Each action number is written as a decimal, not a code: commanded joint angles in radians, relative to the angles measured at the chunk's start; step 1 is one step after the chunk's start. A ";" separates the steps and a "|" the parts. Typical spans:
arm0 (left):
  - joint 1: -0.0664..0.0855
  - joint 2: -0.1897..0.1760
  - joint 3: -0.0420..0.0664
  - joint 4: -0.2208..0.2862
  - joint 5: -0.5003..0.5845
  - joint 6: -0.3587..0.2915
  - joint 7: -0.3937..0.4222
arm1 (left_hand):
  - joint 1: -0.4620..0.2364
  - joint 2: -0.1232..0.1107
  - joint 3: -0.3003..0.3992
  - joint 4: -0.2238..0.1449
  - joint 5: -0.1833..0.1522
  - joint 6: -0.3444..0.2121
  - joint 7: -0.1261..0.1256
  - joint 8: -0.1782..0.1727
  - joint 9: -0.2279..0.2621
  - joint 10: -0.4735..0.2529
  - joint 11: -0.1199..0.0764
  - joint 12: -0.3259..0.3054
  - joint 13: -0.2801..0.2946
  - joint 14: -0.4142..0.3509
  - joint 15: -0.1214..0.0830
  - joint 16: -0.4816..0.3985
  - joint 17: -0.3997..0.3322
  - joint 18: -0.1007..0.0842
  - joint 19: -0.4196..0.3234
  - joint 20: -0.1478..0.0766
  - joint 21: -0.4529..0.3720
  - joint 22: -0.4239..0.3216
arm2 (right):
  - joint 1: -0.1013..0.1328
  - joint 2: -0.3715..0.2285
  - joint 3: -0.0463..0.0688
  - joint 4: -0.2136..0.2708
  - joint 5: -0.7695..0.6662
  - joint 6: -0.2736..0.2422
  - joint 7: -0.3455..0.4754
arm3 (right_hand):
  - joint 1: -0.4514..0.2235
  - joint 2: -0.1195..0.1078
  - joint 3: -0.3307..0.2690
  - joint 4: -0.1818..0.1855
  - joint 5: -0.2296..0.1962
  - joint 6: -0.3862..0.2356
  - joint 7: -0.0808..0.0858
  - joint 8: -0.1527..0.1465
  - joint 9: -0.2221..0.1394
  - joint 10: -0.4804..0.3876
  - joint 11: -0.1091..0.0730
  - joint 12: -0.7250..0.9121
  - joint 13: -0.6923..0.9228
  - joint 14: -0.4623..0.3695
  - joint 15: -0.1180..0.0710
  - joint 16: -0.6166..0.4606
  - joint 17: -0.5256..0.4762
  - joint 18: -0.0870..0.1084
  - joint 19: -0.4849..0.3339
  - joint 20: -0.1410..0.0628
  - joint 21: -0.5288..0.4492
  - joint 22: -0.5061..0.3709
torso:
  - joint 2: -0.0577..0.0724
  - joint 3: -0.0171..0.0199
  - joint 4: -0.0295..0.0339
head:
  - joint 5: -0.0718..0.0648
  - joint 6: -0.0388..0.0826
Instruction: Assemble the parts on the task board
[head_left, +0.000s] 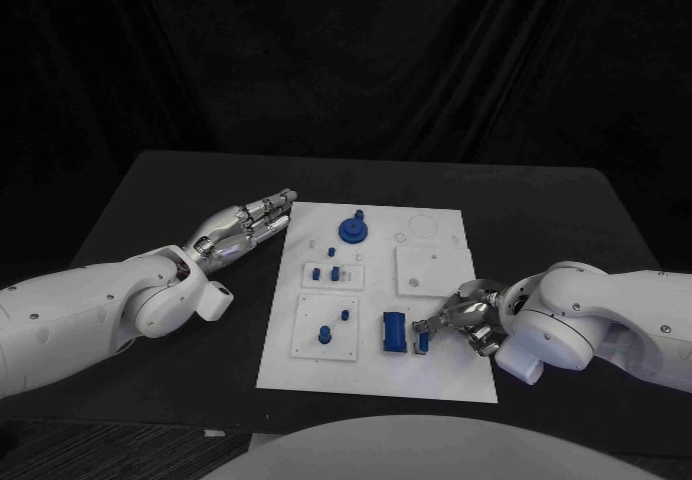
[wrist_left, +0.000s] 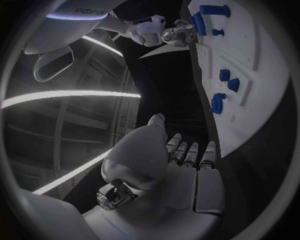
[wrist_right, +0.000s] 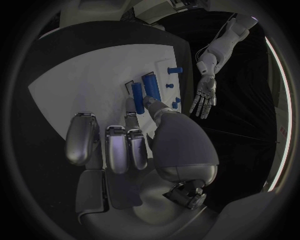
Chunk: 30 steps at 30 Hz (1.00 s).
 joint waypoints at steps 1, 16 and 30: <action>-0.001 0.002 0.001 0.001 0.000 0.014 0.009 | 0.009 0.000 0.001 -0.006 0.007 0.001 0.005 0.004 0.001 0.000 0.010 -0.003 -0.001 0.000 0.001 -0.004 -0.001 0.018 -0.001 0.005 -0.002 0.001 | -0.003 0.004 0.000 -0.003 -0.002 0.023 -0.026 | -0.007 -0.003 -0.009 0.001 -0.004 -0.012 0.001 -0.001 -0.001 0.102 -0.003 -0.005 0.263 0.064 -0.005 -0.005 0.020 -0.007 -0.004 -0.001 -0.007 0.169 | 0.000 -0.0004 -0.0005 | 0.001 0.000; -0.001 0.004 0.001 0.000 0.000 0.018 0.006 | 0.009 0.002 0.002 -0.007 0.008 0.002 0.006 0.005 0.001 0.000 0.010 -0.003 -0.001 0.000 0.003 -0.004 -0.001 0.018 -0.001 0.006 -0.002 0.001 | -0.010 0.005 0.000 -0.010 -0.040 0.057 -0.047 | 0.005 -0.004 -0.028 -0.001 -0.020 -0.019 0.002 -0.001 -0.001 0.102 -0.002 -0.005 0.263 0.064 -0.004 -0.006 0.015 -0.007 -0.004 0.000 -0.008 0.169 | -0.001 0.0003 -0.0007 | 0.001 0.000; -0.002 0.008 0.001 -0.003 0.000 0.026 0.001 | 0.010 0.004 0.004 -0.007 0.008 0.002 0.006 0.005 0.001 0.000 0.010 -0.003 -0.001 0.000 0.004 -0.004 -0.001 0.018 -0.001 0.007 -0.002 0.001 | -0.011 0.010 0.000 -0.013 -0.045 0.054 -0.035 | 0.004 -0.003 -0.037 0.002 -0.023 -0.017 0.002 0.005 0.001 0.102 -0.001 -0.005 0.263 0.064 -0.004 -0.006 0.016 -0.007 -0.004 0.000 -0.008 0.169 | 0.000 0.0006 -0.0003 | -0.002 0.000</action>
